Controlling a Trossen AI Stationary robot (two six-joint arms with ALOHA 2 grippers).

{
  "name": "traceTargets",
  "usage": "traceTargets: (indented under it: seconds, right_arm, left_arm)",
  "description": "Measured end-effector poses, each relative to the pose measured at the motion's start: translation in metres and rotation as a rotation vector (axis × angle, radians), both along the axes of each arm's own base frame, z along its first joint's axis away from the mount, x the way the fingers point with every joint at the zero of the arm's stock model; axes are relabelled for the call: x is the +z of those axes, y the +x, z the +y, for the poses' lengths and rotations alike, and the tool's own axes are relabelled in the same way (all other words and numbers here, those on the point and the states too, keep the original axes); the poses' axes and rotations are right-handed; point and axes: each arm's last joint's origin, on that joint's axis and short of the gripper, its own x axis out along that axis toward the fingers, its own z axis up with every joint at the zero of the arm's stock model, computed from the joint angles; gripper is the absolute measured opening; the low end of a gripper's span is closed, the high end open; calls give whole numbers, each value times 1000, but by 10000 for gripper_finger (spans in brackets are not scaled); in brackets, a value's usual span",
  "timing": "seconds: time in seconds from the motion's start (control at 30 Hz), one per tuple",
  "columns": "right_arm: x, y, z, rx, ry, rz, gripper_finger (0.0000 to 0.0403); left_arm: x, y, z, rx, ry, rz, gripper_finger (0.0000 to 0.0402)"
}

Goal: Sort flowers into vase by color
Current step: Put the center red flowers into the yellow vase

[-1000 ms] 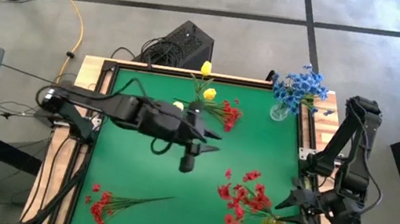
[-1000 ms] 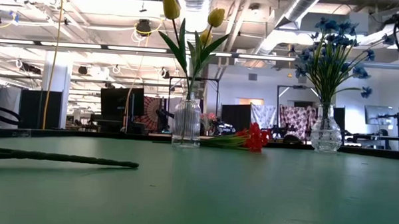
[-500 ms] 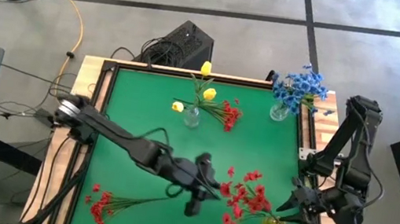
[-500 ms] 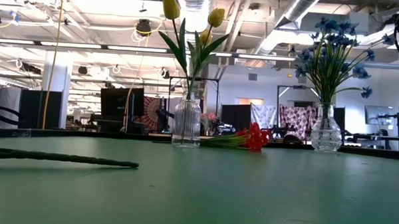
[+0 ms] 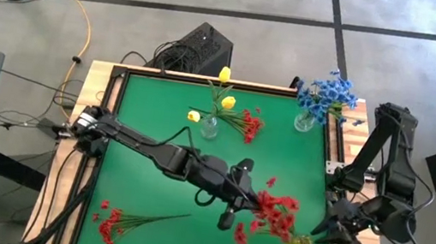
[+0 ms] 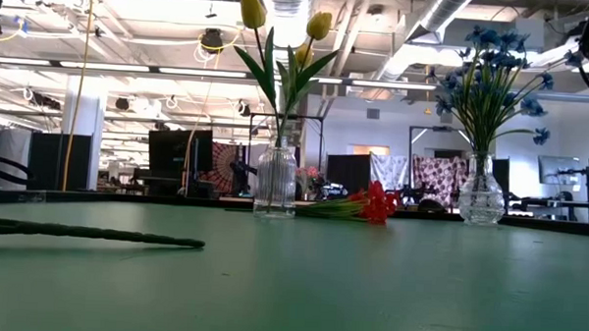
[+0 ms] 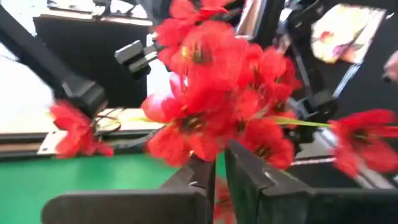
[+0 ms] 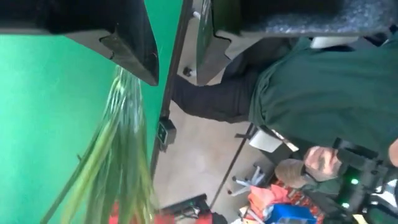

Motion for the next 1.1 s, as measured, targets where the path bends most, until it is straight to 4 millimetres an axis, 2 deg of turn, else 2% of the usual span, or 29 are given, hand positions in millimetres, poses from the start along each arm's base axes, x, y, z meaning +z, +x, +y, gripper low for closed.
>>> traceTargets:
  seconds: [0.03,0.2,0.33,0.53,0.7,0.93,1.1]
  right_arm:
    - [3,0,-1,-1,-6,-13,132]
    - [17,-1,-9,-31,-1,-79,132]
    - [21,0,-13,-62,13,-94,132]
    - [19,6,-16,-92,-3,-81,132]
    - [8,10,-5,3,-76,-3,132]
    - [-15,16,9,-6,-228,92,135]
    - [-28,18,15,-4,-327,148,155]
  left_arm:
    - [1,0,0,-8,-8,-6,14]
    - [-20,18,0,-41,-53,-24,2]
    - [-22,31,4,-61,-89,-52,0]
    - [-6,44,13,-58,-109,-115,0]
    - [20,40,22,-78,-60,-101,0]
    - [38,28,28,-85,43,23,0]
    - [58,7,33,68,165,114,0]
